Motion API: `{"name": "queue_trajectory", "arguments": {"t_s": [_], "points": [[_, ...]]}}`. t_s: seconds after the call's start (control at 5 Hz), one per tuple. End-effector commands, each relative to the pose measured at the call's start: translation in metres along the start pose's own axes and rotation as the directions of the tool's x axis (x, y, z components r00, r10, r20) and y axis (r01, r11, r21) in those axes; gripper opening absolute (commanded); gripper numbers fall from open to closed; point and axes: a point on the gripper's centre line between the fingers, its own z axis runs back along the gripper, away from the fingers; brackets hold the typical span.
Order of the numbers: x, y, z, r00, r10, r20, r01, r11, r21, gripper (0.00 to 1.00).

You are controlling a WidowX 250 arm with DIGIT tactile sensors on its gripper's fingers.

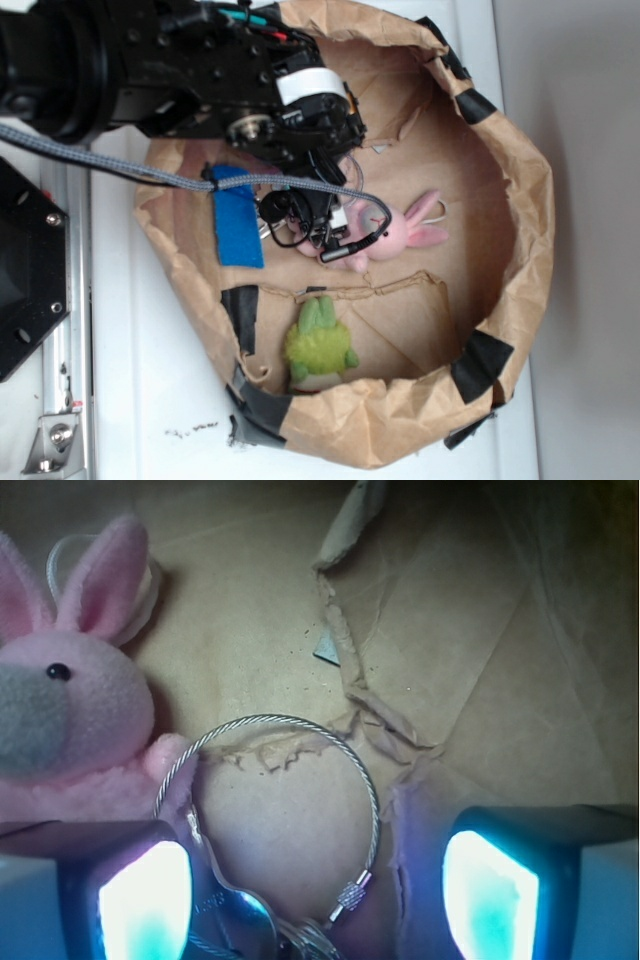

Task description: Grab the silver keys.

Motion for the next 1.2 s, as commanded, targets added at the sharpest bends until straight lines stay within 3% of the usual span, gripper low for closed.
{"name": "queue_trajectory", "arguments": {"t_s": [0.0, 0.2, 0.6, 1.0], "points": [[0.003, -0.011, -0.019, 0.996, -0.047, -0.072, 0.042, 0.996, -0.075, 1.00], [0.002, -0.020, -0.004, 0.996, -0.068, -0.051, 0.060, 0.989, -0.136, 1.00], [0.002, -0.025, 0.010, 0.996, -0.077, -0.035, 0.070, 0.982, -0.174, 1.00], [-0.007, -0.022, 0.013, 0.981, -0.164, -0.102, 0.143, 0.972, -0.184, 1.00]]}}
